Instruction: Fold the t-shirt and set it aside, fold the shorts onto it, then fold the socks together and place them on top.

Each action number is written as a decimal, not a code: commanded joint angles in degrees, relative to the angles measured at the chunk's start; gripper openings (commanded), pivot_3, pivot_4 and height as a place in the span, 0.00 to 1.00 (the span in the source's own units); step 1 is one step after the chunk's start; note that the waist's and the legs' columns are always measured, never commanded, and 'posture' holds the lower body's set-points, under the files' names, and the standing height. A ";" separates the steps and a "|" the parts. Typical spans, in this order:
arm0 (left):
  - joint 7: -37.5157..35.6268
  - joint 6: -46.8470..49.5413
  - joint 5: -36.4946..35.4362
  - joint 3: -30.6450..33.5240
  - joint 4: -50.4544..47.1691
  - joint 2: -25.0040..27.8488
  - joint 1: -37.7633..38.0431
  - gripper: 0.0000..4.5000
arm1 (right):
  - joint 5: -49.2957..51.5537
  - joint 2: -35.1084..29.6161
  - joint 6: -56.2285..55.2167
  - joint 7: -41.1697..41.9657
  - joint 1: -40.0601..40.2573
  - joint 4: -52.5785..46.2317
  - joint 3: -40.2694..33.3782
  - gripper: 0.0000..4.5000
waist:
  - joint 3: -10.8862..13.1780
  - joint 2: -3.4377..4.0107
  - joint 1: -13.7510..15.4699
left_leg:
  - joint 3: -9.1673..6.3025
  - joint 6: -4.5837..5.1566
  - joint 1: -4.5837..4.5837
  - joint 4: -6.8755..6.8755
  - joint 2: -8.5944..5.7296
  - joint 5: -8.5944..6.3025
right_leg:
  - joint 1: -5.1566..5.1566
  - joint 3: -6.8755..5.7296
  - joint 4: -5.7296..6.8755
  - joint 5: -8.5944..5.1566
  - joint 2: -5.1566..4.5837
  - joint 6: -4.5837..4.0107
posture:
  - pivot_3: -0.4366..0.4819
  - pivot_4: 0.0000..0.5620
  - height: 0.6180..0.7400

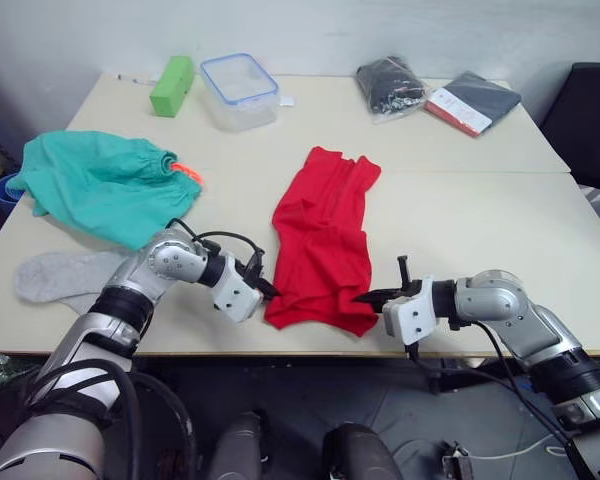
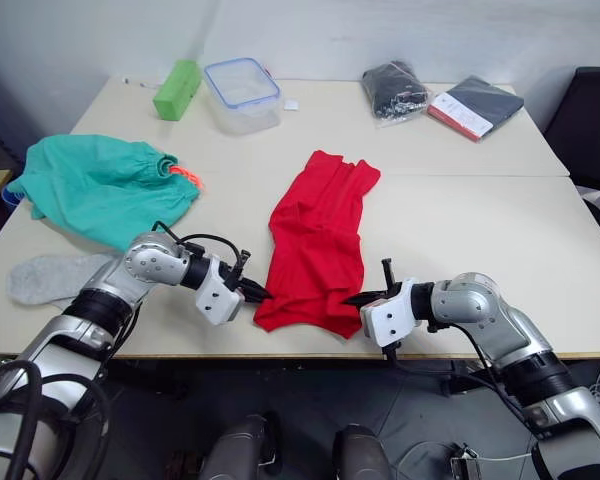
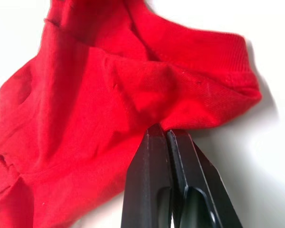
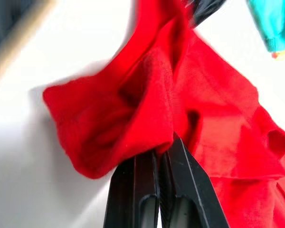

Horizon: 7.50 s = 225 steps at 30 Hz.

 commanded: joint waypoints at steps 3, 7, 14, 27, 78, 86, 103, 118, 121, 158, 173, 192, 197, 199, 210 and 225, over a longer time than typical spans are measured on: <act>-10.37 17.19 -12.84 1.25 -22.85 9.99 10.94 0.00 | 13.68 -4.82 16.17 2.90 7.35 -18.98 -5.99 0.00 | 0.11 0.19 -0.28 | -0.03 -0.04 -0.03 -0.07 0.05 -0.02 | 0.00 0.01 -0.10 -0.01 0.05 -0.02 | 0.48 0.27 1.00; -11.41 25.77 -16.50 3.36 -33.88 14.09 17.03 0.00 | 20.74 -8.47 26.03 4.50 13.32 -28.93 -8.69 0.00 | 0.18 0.29 0.04 | -0.13 0.00 -0.04 -0.18 0.04 -0.06 | 0.07 -0.03 -0.31 -0.01 0.05 -0.03 | 0.48 0.27 1.00; -9.76 43.60 -23.61 7.87 -45.24 14.15 21.59 0.00 | 28.96 -11.10 37.19 5.93 16.14 -34.86 -13.52 0.00 | 0.22 0.35 0.19 | -0.22 0.41 -0.10 -0.20 -0.01 -0.35 | 0.11 -0.07 -0.42 0.01 0.01 0.00 | 0.48 0.27 1.00; 4.83 82.88 -35.82 21.61 -17.24 -3.61 -6.86 0.00 | 31.67 6.35 64.09 -6.96 -19.72 -2.00 -12.51 0.00 | 0.39 0.39 0.11 | -0.21 -0.02 -0.25 -0.13 -0.06 -0.01 | -0.04 -0.15 -0.35 0.01 0.07 0.02 | 0.48 0.27 1.00; 16.84 37.72 6.32 8.41 -8.50 -6.50 0.08 0.78 | -17.59 10.26 13.78 -15.13 -11.63 9.96 0.83 0.70 | 0.76 0.41 0.28 | 0.21 -0.03 -0.90 0.15 -0.03 0.30 | -1.20 0.08 0.58 0.11 -0.02 0.02 | 0.48 0.27 1.00; 18.05 35.48 6.47 8.86 -3.11 -8.60 -1.04 0.38 | -19.63 11.82 11.59 -18.21 -14.31 16.31 1.11 0.15 | 0.76 0.41 0.13 | 0.19 0.02 -0.79 0.17 -0.03 0.48 | -1.06 -0.02 0.61 0.11 -0.03 0.02 | 0.48 0.27 1.00; 0.16 62.60 -10.45 12.02 -42.10 3.62 20.11 0.02 | -2.81 2.27 18.18 -3.01 6.93 -15.80 -4.40 0.00 | 0.77 0.44 0.16 | -0.03 -0.07 -0.82 0.03 0.01 0.41 | -0.96 -0.09 0.40 0.09 0.02 -0.02 | 0.48 0.27 1.00; 2.78 94.35 -38.59 31.19 -53.09 5.39 23.32 0.69 | 26.31 4.58 60.27 -9.24 10.40 -36.35 -21.04 0.66 | 0.78 0.43 0.00 | -0.27 -0.14 -0.88 0.00 0.05 0.40 | -0.95 -0.15 0.46 0.06 0.08 -0.08 | 0.48 0.27 1.00; 7.49 89.57 -29.76 25.01 -49.11 4.50 19.30 0.70 | 28.34 7.10 67.86 -12.25 5.21 -34.49 -18.60 0.56 | 0.73 0.46 0.33 | -0.41 -0.12 -0.83 0.01 0.01 0.41 | -0.90 -0.18 0.50 0.07 0.08 -0.09 | 0.48 0.27 1.00; 17.19 67.14 -7.63 11.44 -24.36 -6.51 14.26 0.01 | 7.44 17.02 49.67 -19.14 -20.69 24.19 -10.53 0.00 | 0.53 0.35 0.79 | -0.22 -0.12 0.03 -0.13 -0.06 0.21 | -0.01 -0.14 0.17 0.08 0.03 -0.05 | 0.48 0.27 1.00; 14.19 73.32 -11.40 13.18 -19.11 -10.88 3.77 0.01 | 6.50 10.33 57.13 -10.53 0.83 -16.05 0.25 0.00 | 0.60 0.39 0.35 | -0.15 -0.11 -0.18 -0.62 -0.19 0.21 | -0.14 -0.13 -0.42 0.13 0.02 0.04 | 0.48 0.27 1.00; 1.37 61.23 -16.54 19.73 -0.80 -11.31 -10.65 0.01 | 31.70 3.62 77.28 -6.53 11.76 -29.09 -21.94 0.00 | 0.66 0.08 0.99 | -0.29 -0.12 -0.40 -0.58 -0.13 0.23 | -0.24 -0.30 -0.52 0.15 0.02 0.07 | 0.48 0.27 1.00; -1.80 63.52 -13.79 12.77 -16.87 -11.85 -2.70 0.00 | 40.31 4.53 92.56 -9.99 5.79 -23.79 -26.50 0.13 | 0.65 0.13 0.88 | -0.29 -0.12 -0.39 -0.58 -0.14 0.25 | -0.18 -0.26 -0.57 0.15 0.03 0.06 | 0.48 0.27 1.00; -0.40 62.30 -11.84 11.02 -18.18 -12.62 -1.07 0.00 | 41.79 5.62 96.84 -11.87 2.39 -20.54 -26.81 0.28 | 0.65 0.13 0.53 | -0.28 -0.10 -0.38 -0.56 -0.13 0.29 | -0.18 -0.25 -0.53 0.16 0.05 0.05 | 0.48 0.27 1.00; 0.27 63.83 -14.09 14.51 -24.81 -9.34 3.29 0.35 | 40.71 13.69 109.08 -20.27 -11.35 -0.04 -24.68 1.00 | 0.66 0.17 -0.20 | -0.27 -0.11 -0.44 -0.64 -0.11 0.34 | -0.28 -0.27 -0.55 0.17 0.06 0.02 | 0.48 0.27 1.00; 2.77 67.94 -17.87 21.12 -31.86 -2.41 6.10 1.00 | 35.09 27.84 102.89 -20.32 -18.98 13.94 -15.96 1.00 | 0.62 0.15 -1.88 | -0.08 -0.21 0.02 -1.00 -0.03 0.37 | -0.23 -0.07 -0.39 0.19 0.11 -0.02 | 0.48 0.27 1.00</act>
